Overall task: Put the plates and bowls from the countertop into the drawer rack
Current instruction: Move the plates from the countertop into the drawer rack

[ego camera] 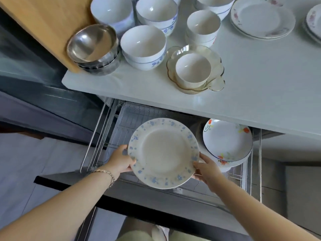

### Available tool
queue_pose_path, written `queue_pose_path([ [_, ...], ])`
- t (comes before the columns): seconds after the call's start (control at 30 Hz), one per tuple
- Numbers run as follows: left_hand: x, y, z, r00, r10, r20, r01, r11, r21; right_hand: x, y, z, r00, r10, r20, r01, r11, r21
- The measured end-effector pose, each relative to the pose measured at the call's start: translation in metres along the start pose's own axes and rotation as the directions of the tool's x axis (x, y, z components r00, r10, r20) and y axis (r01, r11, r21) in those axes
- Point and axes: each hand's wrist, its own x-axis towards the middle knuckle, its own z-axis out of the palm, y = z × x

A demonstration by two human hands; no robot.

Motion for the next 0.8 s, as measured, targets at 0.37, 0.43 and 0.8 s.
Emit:
queue_pose_path([
  [0.37,0.178,0.020,0.009,0.999,-0.002,0.042,-0.005,0.982,0.186,0.141,0.004,0.054,0.979,0.119,-0.164,-0.095,0.984,0.148],
  [0.43,0.204,0.021,0.016,0.999,0.022,0.050,-0.032,0.974,0.226,0.161,0.008,0.058,0.973,0.115,-0.201,-0.081,0.982,0.169],
  [0.8,0.265,0.000,0.044,0.996,0.067,0.053,-0.079,0.958,0.274,0.197,0.042,0.074,0.859,0.055,-0.509,0.024,0.989,0.147],
])
